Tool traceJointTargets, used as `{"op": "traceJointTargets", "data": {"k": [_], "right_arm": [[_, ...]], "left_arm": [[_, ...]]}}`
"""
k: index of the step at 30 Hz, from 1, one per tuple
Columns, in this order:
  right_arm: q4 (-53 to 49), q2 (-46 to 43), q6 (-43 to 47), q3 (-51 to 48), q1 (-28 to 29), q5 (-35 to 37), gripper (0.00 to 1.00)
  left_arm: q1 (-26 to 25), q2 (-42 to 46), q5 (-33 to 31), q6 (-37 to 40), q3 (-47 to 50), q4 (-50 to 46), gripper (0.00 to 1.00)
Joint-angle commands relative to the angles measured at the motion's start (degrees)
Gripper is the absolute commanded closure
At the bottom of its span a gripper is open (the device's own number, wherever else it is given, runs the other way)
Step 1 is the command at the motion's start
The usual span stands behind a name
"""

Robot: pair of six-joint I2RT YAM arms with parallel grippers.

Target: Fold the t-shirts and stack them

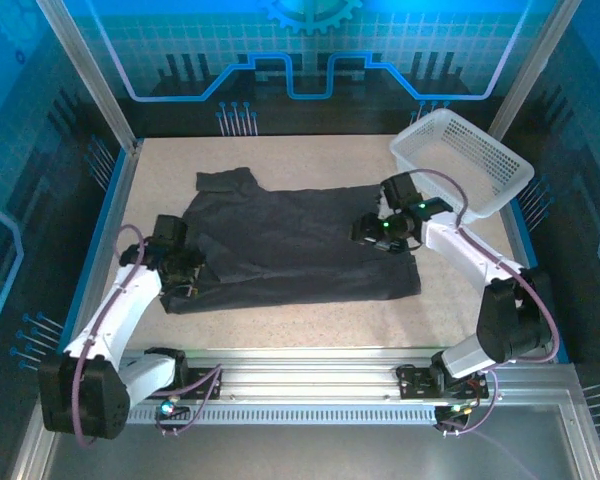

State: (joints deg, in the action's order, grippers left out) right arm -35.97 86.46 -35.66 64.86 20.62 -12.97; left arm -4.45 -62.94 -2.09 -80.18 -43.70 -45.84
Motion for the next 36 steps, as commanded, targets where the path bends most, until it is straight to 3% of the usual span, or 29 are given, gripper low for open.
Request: {"op": "traceJointTargets", "data": {"k": [1, 6, 9, 13, 17, 20, 36], "right_arm": [[7.55, 3.14, 2.4, 3.04, 4.36, -17.33, 0.37], [7.92, 5.28, 1.5, 5.45, 6.71, -18.49, 0.37], [7.93, 5.52, 1.29, 5.58, 6.62, -18.42, 0.38], [7.47, 5.15, 1.12, 5.13, 6.2, -17.98, 0.39], [7.4, 4.53, 0.18, 3.99, 5.32, -17.13, 0.42], [7.9, 3.92, -0.67, 3.09, 4.49, -16.95, 0.43], [8.3, 2.23, -2.48, 0.38, 2.89, -16.21, 0.46]], "left_arm": [[-3.71, -3.71, 3.84, -10.58, 3.44, 4.27, 0.36], [-5.13, -10.77, 5.09, -11.59, 2.66, 10.52, 0.38], [-5.22, -14.59, 4.64, -10.17, 1.05, 12.09, 0.44], [-5.3, -18.25, 4.02, -8.82, -0.52, 14.59, 0.6], [-5.91, -21.1, 4.28, -6.88, -3.26, 16.27, 0.85], [-6.92, -23.06, 3.17, -3.65, -7.47, 14.06, 0.98], [-12.97, -44.04, 0.96, 23.0, -34.28, -1.27, 1.0]]}}
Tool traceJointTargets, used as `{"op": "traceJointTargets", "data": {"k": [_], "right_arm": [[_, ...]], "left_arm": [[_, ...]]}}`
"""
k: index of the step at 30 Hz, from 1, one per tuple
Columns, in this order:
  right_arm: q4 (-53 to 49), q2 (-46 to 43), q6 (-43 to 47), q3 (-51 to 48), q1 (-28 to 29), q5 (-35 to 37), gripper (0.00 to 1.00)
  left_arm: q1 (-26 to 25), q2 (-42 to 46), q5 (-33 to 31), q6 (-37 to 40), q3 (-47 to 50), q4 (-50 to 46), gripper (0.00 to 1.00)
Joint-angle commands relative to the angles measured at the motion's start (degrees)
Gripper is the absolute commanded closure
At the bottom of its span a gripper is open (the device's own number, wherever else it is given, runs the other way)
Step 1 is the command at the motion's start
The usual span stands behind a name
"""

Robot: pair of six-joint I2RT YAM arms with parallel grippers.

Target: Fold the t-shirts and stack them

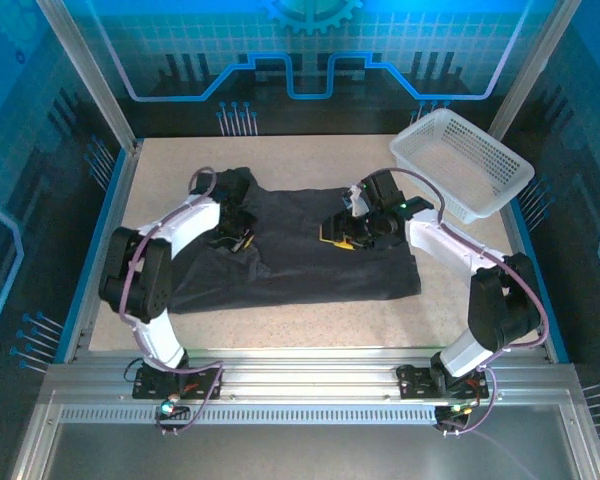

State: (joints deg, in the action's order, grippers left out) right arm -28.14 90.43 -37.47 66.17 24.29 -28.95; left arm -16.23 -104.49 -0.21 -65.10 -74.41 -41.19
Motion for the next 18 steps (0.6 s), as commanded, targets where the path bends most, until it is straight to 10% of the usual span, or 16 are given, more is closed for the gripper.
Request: {"op": "traceJointTargets", "data": {"k": [1, 15, 18], "right_arm": [[0.37, -1.93, -0.67, -1.1, -0.84, -0.16, 0.46], [-0.16, -3.68, -1.72, -4.38, -1.0, 0.64, 0.47], [-0.42, -3.84, -2.15, -5.22, -1.0, 1.04, 0.47]], "left_arm": [[-1.58, -3.57, -0.96, 9.56, -4.85, -6.68, 1.0], [-5.15, -9.67, -1.89, 21.6, -11.09, -6.3, 1.0], [-5.17, -11.22, -1.84, 22.91, -12.3, -6.23, 0.88]]}}
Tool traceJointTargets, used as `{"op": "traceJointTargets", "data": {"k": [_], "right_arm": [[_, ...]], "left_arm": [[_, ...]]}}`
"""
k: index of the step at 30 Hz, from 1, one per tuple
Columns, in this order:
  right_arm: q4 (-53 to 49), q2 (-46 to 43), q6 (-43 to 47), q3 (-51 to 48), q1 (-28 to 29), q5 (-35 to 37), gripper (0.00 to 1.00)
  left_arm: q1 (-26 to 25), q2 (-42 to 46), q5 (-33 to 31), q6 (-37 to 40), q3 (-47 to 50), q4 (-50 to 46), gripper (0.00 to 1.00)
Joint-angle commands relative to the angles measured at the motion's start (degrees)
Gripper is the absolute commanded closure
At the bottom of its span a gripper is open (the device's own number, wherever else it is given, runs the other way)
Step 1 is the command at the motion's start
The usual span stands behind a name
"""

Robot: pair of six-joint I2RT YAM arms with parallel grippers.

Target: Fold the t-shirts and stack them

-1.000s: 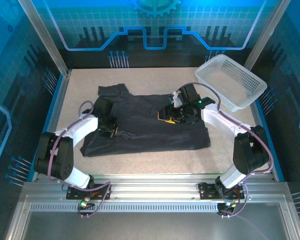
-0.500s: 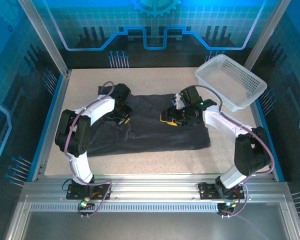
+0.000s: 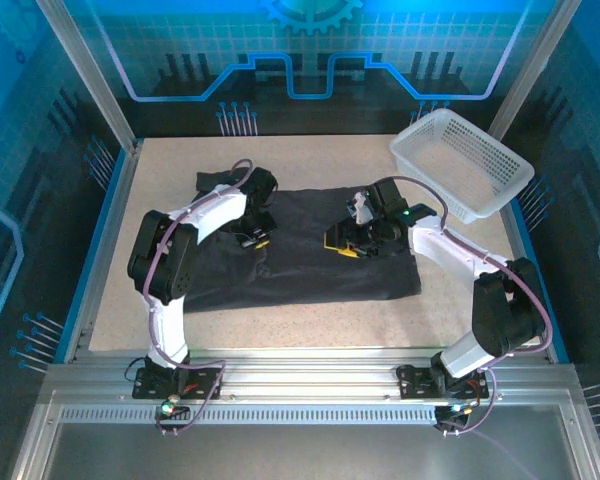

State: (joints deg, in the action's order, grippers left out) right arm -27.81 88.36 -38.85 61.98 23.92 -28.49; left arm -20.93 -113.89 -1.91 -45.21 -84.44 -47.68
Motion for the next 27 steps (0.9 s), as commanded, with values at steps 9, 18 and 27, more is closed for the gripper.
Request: {"op": "traceJointTargets", "data": {"k": [9, 18, 27], "right_arm": [[-1.17, -3.32, -1.83, -4.73, -0.81, 2.92, 0.46], [2.06, -0.75, -2.45, -4.41, 0.29, 0.55, 0.46], [0.8, 1.47, -1.52, -1.37, 1.15, 0.67, 0.46]], "left_arm": [[0.51, 11.18, 3.08, 8.66, 7.62, 17.42, 0.56], [13.11, 19.84, 7.02, 1.59, 19.25, 16.72, 0.49], [15.22, 8.49, 4.37, 4.43, 9.81, 7.85, 0.49]]}}
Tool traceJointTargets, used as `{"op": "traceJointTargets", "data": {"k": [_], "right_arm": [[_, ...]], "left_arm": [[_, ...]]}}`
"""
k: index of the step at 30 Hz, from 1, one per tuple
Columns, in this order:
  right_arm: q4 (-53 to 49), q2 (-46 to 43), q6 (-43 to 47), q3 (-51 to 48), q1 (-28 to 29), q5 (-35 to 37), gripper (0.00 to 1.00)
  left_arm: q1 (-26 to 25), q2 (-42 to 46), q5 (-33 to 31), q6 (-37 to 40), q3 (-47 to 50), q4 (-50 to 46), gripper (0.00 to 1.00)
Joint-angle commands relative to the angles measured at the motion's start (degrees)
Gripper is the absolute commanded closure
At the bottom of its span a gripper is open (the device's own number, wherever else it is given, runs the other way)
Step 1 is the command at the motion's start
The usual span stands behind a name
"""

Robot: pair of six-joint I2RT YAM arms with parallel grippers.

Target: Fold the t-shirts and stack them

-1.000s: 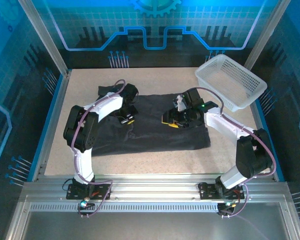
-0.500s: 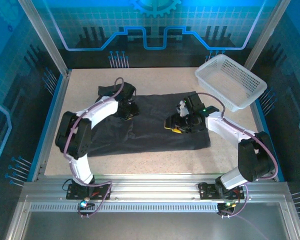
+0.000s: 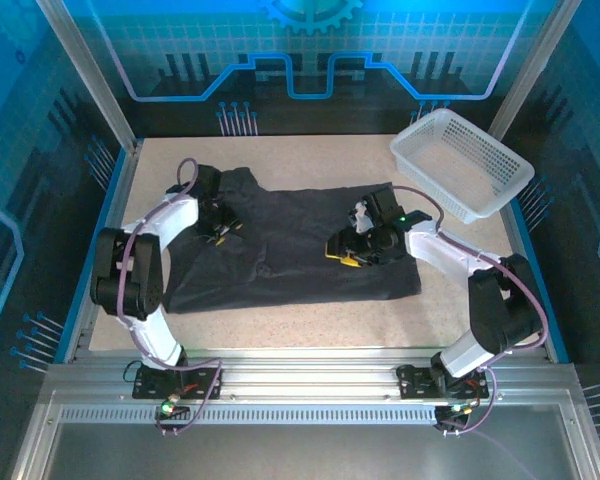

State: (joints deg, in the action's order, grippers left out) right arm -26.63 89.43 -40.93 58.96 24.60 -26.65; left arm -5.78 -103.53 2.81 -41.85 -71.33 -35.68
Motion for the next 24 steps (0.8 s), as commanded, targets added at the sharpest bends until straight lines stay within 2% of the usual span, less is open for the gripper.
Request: {"op": "traceJointTargets", "data": {"k": [1, 6, 13, 14, 17, 19, 22, 24], "right_arm": [[-0.6, 0.16, 0.62, 1.48, 0.45, -1.04, 0.46], [-0.9, -0.9, 0.43, 0.17, 0.31, -0.6, 0.46], [-0.7, -0.88, 0.16, 0.07, 0.19, -0.37, 0.46], [-0.66, -0.76, 0.23, 0.23, 0.19, -0.4, 0.46], [-0.7, -0.31, 0.17, 0.65, 0.19, -0.5, 0.46], [-0.7, 0.0, 0.27, 0.91, 0.19, -0.42, 0.46], [-0.27, 0.3, 0.07, 1.03, 0.34, -0.37, 0.46], [0.08, 0.62, -0.04, 1.0, 0.45, -0.46, 0.46]], "left_arm": [[0.07, -2.97, -0.71, 1.18, -4.05, -4.69, 0.5], [-0.06, -6.0, -0.28, 1.8, -6.42, -5.32, 0.62], [-1.19, -7.83, 2.94, 1.77, -8.37, -4.5, 0.88], [-1.38, -7.98, 3.0, 1.8, -8.64, -4.49, 0.89], [-1.73, -7.89, 2.29, 1.72, -9.87, -6.08, 0.86], [-1.99, -6.45, 1.06, 1.23, -10.07, -7.61, 0.75], [-2.81, -4.76, 0.15, -0.14, -10.36, -10.95, 0.69], [-4.75, -4.36, -0.49, 1.68, -10.55, -11.5, 0.67]]}}
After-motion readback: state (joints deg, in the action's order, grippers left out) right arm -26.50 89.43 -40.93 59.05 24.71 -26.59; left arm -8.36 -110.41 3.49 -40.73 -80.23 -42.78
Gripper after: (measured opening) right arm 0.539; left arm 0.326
